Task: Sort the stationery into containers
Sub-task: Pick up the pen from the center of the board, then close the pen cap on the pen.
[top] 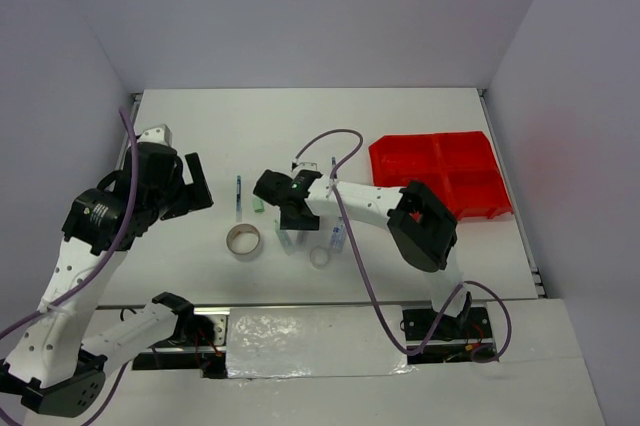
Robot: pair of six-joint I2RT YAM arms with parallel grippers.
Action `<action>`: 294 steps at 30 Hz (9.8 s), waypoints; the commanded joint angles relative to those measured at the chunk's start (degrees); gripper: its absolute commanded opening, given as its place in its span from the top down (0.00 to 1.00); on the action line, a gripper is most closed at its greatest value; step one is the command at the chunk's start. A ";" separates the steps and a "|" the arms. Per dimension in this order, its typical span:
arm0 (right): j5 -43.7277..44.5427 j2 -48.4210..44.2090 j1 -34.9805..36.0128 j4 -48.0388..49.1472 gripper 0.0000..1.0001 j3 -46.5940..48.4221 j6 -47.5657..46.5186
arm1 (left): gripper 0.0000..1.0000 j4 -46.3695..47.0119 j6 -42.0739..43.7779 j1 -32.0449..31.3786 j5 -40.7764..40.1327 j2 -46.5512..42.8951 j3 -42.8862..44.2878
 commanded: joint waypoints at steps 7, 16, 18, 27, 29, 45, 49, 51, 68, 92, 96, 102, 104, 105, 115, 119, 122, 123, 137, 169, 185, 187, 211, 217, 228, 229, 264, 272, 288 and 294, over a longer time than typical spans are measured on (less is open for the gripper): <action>-2.86 1.83 -0.80 5.88 0.45 -3.21 -0.89 | 0.01 2.08 1.69 -1.46 0.96 0.66 0.44; -4.44 2.88 -1.15 8.34 0.46 -5.84 -0.81 | 0.01 2.08 1.95 -2.70 0.52 1.28 0.61; -4.18 2.80 -1.15 8.60 0.48 -7.15 -0.19 | 0.01 2.08 2.04 -2.87 0.52 1.54 0.88; -3.83 -0.18 -1.06 12.46 0.69 -11.20 -1.24 | 0.01 2.16 1.16 -2.96 0.26 2.25 1.93; -2.60 -1.77 -0.89 12.91 0.73 -11.21 -2.73 | 0.01 2.34 0.64 -2.96 0.17 2.42 1.93; -3.47 -38.21 -9.93 8.71 0.98 -12.50 -17.23 | 0.01 5.69 -17.97 -3.05 5.10 23.58 9.04; -4.88 -46.50 -12.40 2.37 0.98 -14.10 -22.50 | 0.01 1.38 -32.20 -4.54 3.25 34.48 12.82; -6.36 -52.01 -12.49 0.52 0.98 -15.59 -23.39 | 0.02 0.50 -35.82 -6.47 1.06 39.76 16.23; -16.74 -70.07 -12.66 -3.53 0.96 -22.19 -28.05 | 0.20 9.98 -49.55 -9.73 4.91 59.99 16.53; -21.76 -68.66 -12.75 -4.32 0.95 -19.55 -29.19 | 0.32 14.02 -47.71 -7.18 3.86 64.74 13.54; -23.25 -67.70 -12.66 -4.14 0.95 -19.55 -29.19 | 0.37 14.73 -47.00 -6.21 4.03 65.09 12.57; -23.95 -66.38 -12.66 -4.32 0.95 -19.03 -29.28 | 0.37 17.37 -45.60 -5.42 4.83 65.61 11.33; -24.13 -65.85 -12.58 -4.14 0.95 -18.94 -29.19 | 0.40 17.11 -45.42 -5.25 4.56 66.05 11.69; -24.22 -65.76 -12.66 -4.06 0.95 -18.94 -29.19 | 0.40 17.97 -44.99 -5.16 4.65 66.05 11.60; -25.01 -63.30 -12.75 -3.62 0.95 -18.06 -28.93 | 0.52 18.94 -42.35 -4.28 5.09 67.12 12.23; -25.36 -62.68 -12.58 -2.91 0.95 -17.97 -28.75 | 0.77 20.44 -41.65 -4.28 5.97 66.32 10.98; -25.62 -62.51 -12.58 -2.04 0.95 -18.50 -28.75 | 0.93 20.71 -39.72 -4.45 6.84 66.58 12.82; -25.97 -62.42 -12.66 -1.60 0.95 -18.76 -28.84 | 1.00 21.14 -38.14 -4.63 7.20 66.32 13.18; -46.50 -64.79 -12.49 22.64 0.96 -26.40 -27.37 | 1.00 53.96 -22.93 -12.54 20.00 28.73 6.00; -48.47 -69.72 -9.41 50.44 0.98 -27.11 -13.02 | 0.92 93.84 -30.39 -15.26 54.22 11.30 -0.71; -49.09 -69.01 -8.88 47.63 0.98 -26.50 -15.22 | 0.91 87.16 -27.23 -17.37 52.99 10.07 -2.37; -49.09 -68.84 -8.88 47.54 0.98 -26.15 -15.39 | 0.91 86.72 -26.88 -17.37 52.73 9.80 -2.73; -48.04 -68.66 -9.06 48.41 0.99 -26.50 -15.04 | 0.92 93.39 -29.25 -17.90 56.51 8.40 -7.56; -47.51 -68.31 -9.41 47.90 0.99 -25.53 -15.83 | 0.92 95.59 -31.09 -17.99 57.12 7.96 -8.97; -48.83 -66.99 -9.94 47.63 0.99 -22.28 -17.76 | 0.90 89.61 -27.32 -19.57 54.93 6.47 -9.58; -48.57 -66.90 -9.94 47.28 0.99 -21.84 -18.64 | 0.86 89.70 -27.49 -19.57 55.01 6.38 -9.67; -56.91 -62.16 -10.82 48.15 0.61 -19.55 -29.63 | 0.98 84.87 -20.38 -22.38 52.46 6.55 -4.66; -57.79 -59.79 -10.82 48.32 0.39 -17.54 -30.07 | 1.00 86.80 -15.01 -22.38 53.08 4.36 -5.54; -54.89 -55.13 -10.47 52.11 0.41 -12.87 -27.44 | 1.00 88.47 -13.52 -22.65 48.60 2.16 -9.32; -54.37 -54.42 -10.20 53.95 0.40 -13.40 -27.35 | 1.00 88.91 -13.96 -23.09 46.66 2.68 -9.23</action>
